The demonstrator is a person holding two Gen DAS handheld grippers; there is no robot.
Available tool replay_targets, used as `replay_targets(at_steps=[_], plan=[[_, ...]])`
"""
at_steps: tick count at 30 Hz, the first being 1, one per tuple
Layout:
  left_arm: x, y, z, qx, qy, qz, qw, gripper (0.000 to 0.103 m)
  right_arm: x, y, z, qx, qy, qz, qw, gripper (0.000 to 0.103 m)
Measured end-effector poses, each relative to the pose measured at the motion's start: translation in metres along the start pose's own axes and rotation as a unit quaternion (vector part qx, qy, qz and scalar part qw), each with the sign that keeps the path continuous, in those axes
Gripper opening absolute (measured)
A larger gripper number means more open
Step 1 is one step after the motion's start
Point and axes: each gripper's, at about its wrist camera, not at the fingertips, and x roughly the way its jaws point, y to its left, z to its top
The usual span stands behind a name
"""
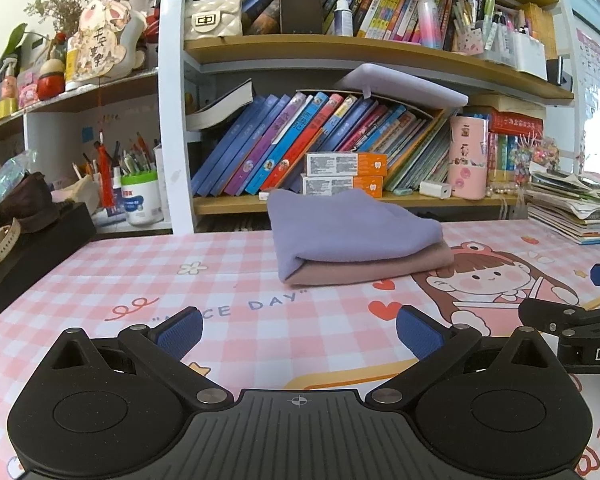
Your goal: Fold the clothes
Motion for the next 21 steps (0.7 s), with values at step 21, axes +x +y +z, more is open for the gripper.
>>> replay_targets(at_steps=[21], plan=[[-0.0018, 0.0013, -0.0005, -0.001, -0.010, -0.021, 0.9997, 0.103, 0.0015, -0.0002, 0.0004, 0.000, 0.004, 0.001, 1.000, 0.103]])
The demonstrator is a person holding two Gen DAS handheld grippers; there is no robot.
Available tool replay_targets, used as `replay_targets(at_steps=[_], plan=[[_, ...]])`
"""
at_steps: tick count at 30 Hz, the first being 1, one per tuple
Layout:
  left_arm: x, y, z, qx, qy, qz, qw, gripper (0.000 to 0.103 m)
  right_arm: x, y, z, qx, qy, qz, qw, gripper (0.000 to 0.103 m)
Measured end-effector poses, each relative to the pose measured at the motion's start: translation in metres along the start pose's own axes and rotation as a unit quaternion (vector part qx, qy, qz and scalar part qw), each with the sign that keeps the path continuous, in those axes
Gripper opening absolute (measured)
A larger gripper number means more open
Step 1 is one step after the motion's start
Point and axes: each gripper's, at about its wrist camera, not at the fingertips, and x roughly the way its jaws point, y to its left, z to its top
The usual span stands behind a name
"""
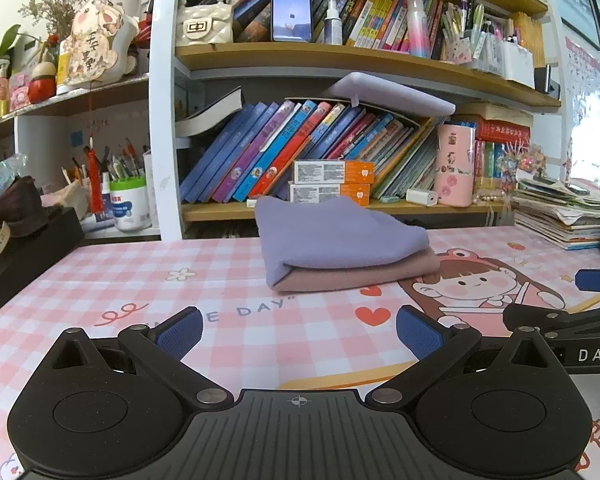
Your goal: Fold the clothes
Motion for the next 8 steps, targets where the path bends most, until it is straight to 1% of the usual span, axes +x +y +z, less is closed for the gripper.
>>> replay_targets(at_steps=[5, 8], plan=[[-0.0013, -0.0025, -0.0001, 0.009, -0.002, 0.008, 0.9999, 0.103, -0.0003, 0.0001, 0.0002, 0.000, 0.001, 0.000, 1.000, 0.103], [-0.0001, -0.0015, 0.0002, 0.005, 0.003, 0.014, 0.9999, 0.103, 0.0002, 0.0002, 0.0003, -0.002, 0.002, 0.000, 1.000, 0.103]])
